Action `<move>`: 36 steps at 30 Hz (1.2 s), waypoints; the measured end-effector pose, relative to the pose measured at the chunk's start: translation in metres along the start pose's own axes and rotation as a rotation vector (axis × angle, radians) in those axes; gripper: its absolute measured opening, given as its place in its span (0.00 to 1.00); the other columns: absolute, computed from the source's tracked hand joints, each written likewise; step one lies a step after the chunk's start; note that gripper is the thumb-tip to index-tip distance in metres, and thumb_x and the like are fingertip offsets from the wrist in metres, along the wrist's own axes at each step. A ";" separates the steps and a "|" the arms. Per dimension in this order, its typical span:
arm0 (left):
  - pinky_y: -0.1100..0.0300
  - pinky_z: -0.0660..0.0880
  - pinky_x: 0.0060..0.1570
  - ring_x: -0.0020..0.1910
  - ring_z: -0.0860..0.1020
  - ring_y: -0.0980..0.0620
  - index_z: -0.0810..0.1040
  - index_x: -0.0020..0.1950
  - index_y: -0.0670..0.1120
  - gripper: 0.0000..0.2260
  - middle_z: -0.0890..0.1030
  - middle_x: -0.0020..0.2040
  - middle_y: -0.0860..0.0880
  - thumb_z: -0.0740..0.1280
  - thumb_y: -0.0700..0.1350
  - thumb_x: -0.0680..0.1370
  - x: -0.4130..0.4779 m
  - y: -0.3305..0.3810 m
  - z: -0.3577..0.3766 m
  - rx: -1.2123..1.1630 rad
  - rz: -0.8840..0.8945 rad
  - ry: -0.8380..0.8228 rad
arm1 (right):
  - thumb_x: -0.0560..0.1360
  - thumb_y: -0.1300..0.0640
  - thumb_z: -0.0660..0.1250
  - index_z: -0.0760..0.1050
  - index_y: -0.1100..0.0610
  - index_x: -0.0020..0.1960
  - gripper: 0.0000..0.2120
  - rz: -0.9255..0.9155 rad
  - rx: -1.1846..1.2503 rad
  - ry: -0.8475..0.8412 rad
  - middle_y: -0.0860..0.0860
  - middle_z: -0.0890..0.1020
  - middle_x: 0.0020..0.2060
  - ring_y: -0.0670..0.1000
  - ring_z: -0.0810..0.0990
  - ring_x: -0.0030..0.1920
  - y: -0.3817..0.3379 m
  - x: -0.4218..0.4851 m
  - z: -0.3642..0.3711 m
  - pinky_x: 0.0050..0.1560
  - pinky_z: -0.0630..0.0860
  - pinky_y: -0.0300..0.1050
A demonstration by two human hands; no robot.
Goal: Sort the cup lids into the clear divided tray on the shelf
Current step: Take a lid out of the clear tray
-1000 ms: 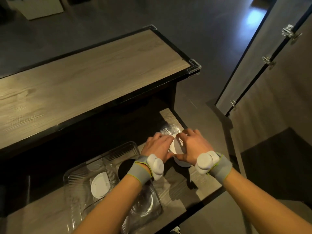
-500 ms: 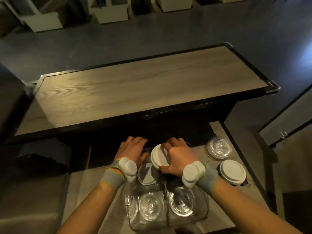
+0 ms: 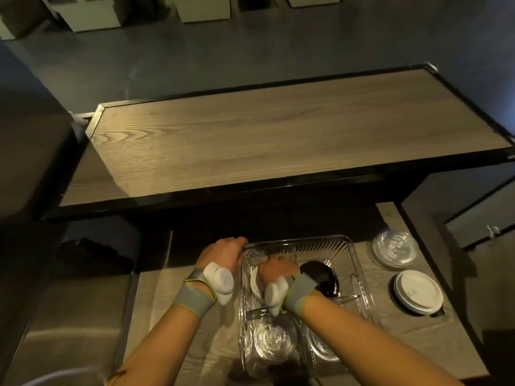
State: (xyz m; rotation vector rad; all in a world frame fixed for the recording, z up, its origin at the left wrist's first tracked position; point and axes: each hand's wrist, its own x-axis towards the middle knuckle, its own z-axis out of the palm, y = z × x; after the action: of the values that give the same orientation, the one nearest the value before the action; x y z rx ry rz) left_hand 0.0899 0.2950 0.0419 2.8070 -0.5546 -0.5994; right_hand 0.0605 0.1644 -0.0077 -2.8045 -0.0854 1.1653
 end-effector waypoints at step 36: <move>0.49 0.67 0.62 0.66 0.68 0.44 0.69 0.66 0.46 0.20 0.72 0.65 0.47 0.65 0.49 0.76 0.073 0.299 0.126 0.275 0.500 -0.233 | 0.70 0.41 0.71 0.68 0.57 0.67 0.32 0.279 0.337 0.382 0.55 0.72 0.64 0.58 0.70 0.64 0.299 -0.112 0.084 0.61 0.69 0.49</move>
State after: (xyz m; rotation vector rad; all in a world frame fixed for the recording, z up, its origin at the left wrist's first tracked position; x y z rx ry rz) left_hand 0.0033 -0.0220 -0.0105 2.6791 -1.4250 -0.7876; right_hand -0.0747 -0.1366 -0.0226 -2.7228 0.4965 0.5873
